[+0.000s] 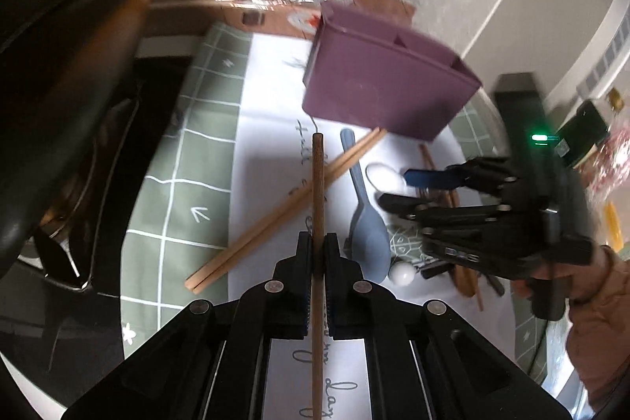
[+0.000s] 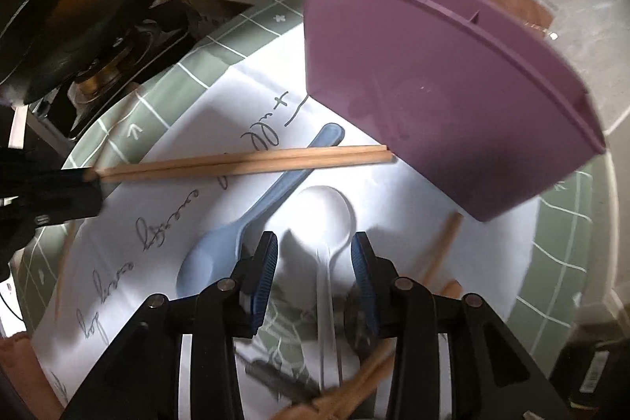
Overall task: Organize utensils
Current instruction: 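Grasp a single wooden chopstick with the left gripper, then lower the white spoon into the purple caddy with the right gripper while the left lifts the chopstick, then drop the chopstick into the purple caddy with the left gripper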
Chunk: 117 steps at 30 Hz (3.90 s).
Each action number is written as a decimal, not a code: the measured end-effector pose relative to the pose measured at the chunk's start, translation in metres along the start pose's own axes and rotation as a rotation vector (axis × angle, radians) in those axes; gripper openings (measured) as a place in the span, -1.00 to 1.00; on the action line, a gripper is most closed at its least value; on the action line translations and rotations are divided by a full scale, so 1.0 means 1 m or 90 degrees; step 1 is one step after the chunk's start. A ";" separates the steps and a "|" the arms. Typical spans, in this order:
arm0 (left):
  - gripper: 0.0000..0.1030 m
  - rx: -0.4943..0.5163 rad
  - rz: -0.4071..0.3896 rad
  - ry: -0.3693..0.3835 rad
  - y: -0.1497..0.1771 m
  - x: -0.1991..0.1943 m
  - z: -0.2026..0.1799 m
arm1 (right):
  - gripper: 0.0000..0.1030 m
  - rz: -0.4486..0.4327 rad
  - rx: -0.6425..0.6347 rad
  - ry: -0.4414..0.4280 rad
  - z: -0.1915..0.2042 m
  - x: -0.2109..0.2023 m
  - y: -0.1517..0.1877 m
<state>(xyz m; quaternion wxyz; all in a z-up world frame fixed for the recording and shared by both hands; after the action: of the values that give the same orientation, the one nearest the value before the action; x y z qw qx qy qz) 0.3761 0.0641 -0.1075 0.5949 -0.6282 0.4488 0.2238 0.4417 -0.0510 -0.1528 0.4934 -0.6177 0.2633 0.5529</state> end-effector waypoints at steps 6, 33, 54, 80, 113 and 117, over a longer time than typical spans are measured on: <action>-0.89 0.006 -0.021 -0.044 0.007 -0.010 0.001 | -0.24 -0.010 0.024 0.009 -0.002 0.007 -0.007; -0.89 0.123 -0.209 0.032 -0.101 -0.118 -0.062 | -0.40 -0.334 0.088 0.063 0.007 -0.244 0.004; -0.89 0.133 -0.231 -0.048 -0.236 -0.083 -0.064 | -0.39 -0.456 0.131 0.005 -0.074 -0.226 -0.108; -0.26 0.064 -0.086 -0.058 -0.173 0.032 -0.017 | 0.49 -0.321 0.190 0.035 -0.104 -0.105 -0.078; 0.07 0.043 0.073 -0.015 0.029 0.021 -0.008 | -0.80 -0.087 0.225 0.002 -0.054 -0.037 0.061; 0.08 0.028 0.067 -0.021 0.029 0.013 0.004 | -0.82 -0.103 0.217 -0.001 -0.049 -0.048 0.062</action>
<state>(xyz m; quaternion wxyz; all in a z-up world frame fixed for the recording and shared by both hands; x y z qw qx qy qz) 0.3596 0.0670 -0.1348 0.6034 -0.5868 0.4758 0.2554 0.3963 -0.1292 -0.1322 0.6343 -0.5436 0.3023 0.4591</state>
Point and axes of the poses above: each gripper's, at about its wrist camera, not at the fingertips, and x roughly the way its jaws point, z to its left, y to its underside, the point moved 4 cm from there along x, roughly the way its jaws point, and after that the axes turned 10 degrees about x, right-handed, at the moved point
